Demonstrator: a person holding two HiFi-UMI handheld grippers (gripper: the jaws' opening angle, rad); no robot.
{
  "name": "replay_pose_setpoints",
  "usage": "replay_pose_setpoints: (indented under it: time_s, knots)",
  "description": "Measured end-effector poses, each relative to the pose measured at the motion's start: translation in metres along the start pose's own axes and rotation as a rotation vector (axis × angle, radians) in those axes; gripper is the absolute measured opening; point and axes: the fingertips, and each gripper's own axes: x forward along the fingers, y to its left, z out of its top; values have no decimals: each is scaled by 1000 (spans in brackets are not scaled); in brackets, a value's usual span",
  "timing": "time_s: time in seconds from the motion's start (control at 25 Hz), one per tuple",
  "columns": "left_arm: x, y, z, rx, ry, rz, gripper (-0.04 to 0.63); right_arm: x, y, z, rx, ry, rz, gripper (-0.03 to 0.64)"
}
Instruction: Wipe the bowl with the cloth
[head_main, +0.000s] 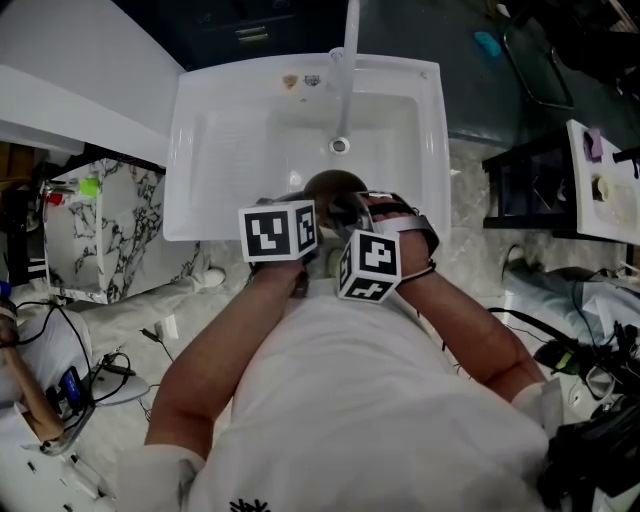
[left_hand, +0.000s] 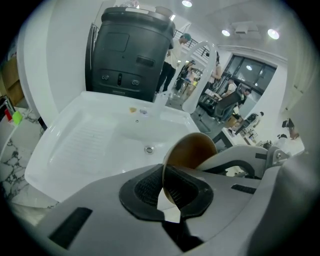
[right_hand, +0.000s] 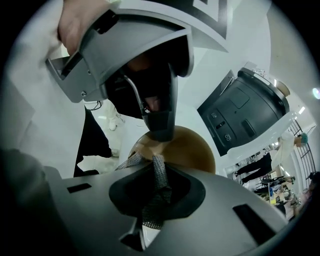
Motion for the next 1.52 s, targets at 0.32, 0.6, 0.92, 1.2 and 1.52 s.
replay_pose_setpoints:
  time_s: [0.32,0.6,0.92,1.2,1.52]
  knots:
    - [0,-1,-2,-8,9,-10,18,-4,-15,27,-9,-97,-46,35]
    - [2,-3,-7,-2,32,-25,18,-10,-44,32,-34,-110,-151,35]
    - [1,-1,-3,-7,14,-14,18,-14,-48,10,-57,-18,-184,35]
    - [0,2,2,-2,-3,6,20,-6,-22,-7,-19,28,-103,35]
    - [2,-1,1,-21,-5,-20,18,-7,-3,6,56,-75,-13,35]
